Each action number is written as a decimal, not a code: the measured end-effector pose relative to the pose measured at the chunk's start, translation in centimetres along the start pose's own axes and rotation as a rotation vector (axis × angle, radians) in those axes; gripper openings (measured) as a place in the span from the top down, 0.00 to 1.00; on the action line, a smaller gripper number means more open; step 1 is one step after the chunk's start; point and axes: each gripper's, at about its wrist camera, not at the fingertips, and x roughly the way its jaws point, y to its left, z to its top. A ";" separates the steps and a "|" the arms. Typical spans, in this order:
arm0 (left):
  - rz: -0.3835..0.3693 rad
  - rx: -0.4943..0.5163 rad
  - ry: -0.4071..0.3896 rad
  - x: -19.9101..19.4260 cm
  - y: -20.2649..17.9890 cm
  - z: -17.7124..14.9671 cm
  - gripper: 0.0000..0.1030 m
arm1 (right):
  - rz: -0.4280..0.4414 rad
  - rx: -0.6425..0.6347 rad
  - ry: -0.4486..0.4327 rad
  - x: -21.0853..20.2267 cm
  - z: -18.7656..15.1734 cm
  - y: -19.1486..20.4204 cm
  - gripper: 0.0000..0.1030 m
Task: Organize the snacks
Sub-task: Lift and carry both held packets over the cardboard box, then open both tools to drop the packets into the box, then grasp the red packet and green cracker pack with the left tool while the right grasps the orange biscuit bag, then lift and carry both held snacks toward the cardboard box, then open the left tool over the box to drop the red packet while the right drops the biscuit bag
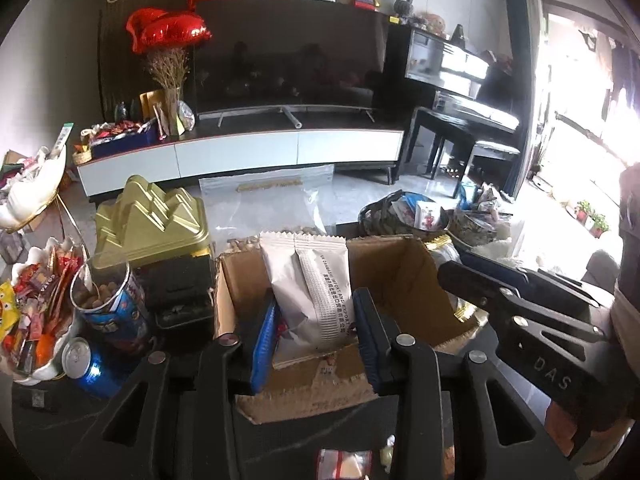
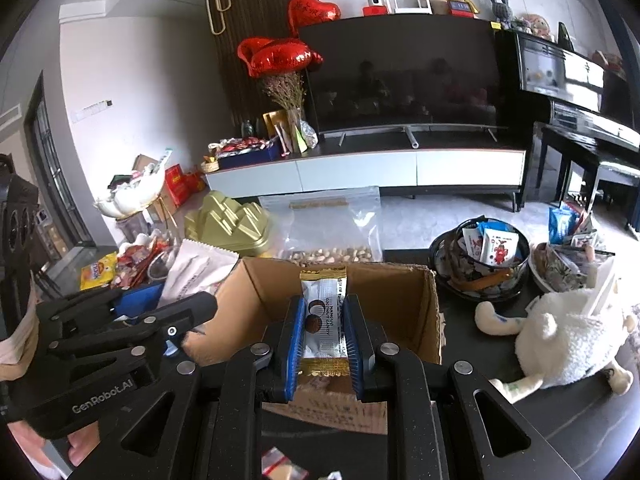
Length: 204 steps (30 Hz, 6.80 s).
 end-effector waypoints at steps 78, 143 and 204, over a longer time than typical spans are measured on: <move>0.002 0.015 0.265 0.8 -3.1 -22.1 0.21 | -0.133 0.142 0.331 -2.1 -21.8 -2.9 0.35; -0.043 0.008 0.016 -9.5 -3.8 -11.9 0.53 | -0.067 0.092 0.020 -10.4 -11.5 0.8 0.58; 0.079 0.052 -0.059 -5.3 -1.2 -3.2 0.34 | -0.131 -0.024 0.017 -4.0 -3.1 0.3 0.41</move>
